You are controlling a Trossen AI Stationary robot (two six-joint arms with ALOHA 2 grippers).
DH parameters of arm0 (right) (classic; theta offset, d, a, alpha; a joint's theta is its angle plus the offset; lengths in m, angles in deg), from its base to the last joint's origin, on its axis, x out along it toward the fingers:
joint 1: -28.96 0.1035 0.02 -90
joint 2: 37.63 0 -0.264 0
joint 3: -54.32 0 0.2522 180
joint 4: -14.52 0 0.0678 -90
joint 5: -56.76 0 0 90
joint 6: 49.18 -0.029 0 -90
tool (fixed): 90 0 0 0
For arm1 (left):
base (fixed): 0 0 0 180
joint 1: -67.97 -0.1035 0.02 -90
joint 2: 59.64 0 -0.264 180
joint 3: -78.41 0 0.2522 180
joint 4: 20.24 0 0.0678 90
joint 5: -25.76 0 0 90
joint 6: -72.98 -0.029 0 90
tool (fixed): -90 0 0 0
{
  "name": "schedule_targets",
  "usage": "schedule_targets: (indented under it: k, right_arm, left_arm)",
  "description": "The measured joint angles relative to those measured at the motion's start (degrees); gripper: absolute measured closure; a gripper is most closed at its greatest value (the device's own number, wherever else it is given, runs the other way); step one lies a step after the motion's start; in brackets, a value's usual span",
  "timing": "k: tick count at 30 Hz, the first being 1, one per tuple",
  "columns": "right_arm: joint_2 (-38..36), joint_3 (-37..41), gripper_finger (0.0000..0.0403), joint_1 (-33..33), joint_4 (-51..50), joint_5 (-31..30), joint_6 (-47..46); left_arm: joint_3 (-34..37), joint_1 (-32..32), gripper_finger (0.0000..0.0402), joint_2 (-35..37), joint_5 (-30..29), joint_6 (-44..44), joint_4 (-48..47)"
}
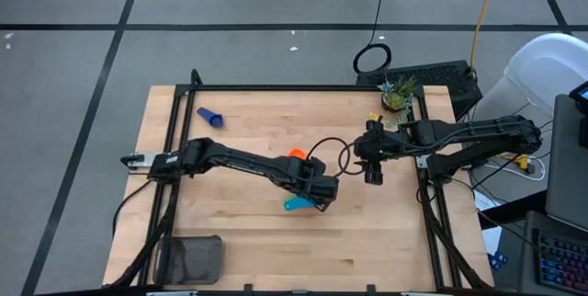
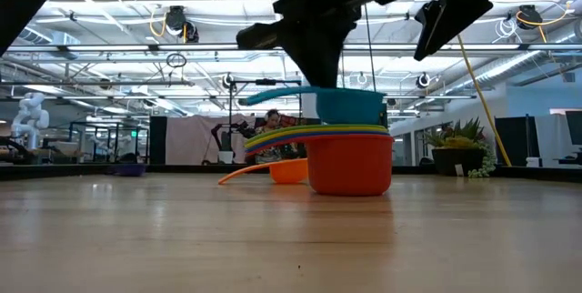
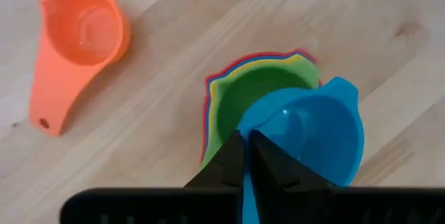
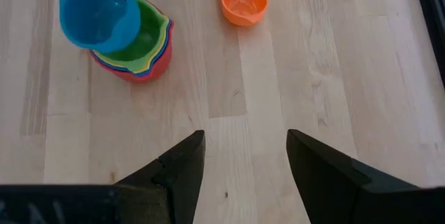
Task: Nest measuring cups in basket
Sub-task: Stack the light blue measuring cup on top of the green measuring cup, then stack the orange measuring cup on top of the light blue measuring cup
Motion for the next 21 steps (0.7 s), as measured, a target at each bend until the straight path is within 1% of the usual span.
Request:
schedule_targets:
  k: [7, 14, 21]
  right_arm:
    - [0.0, 0.0, 0.0206, 0.0, 0.3, 0.0, -0.5]
    - [0.0, 0.0, 0.0206, 0.0, 0.2, 0.0, -1.0]
    - [0.0, 0.0, 0.0206, 0.0, 0.2, 0.0, -1.0]
  left_arm:
    - [0.0, -0.1, 0.0391, -1.1, 0.6, -1.1, 1.8]
    - [0.0, -0.3, 0.0331, -1.8, 1.1, -3.0, 1.7]
    - [0.0, -0.4, 0.0284, -1.8, 1.7, -7.5, 1.2]
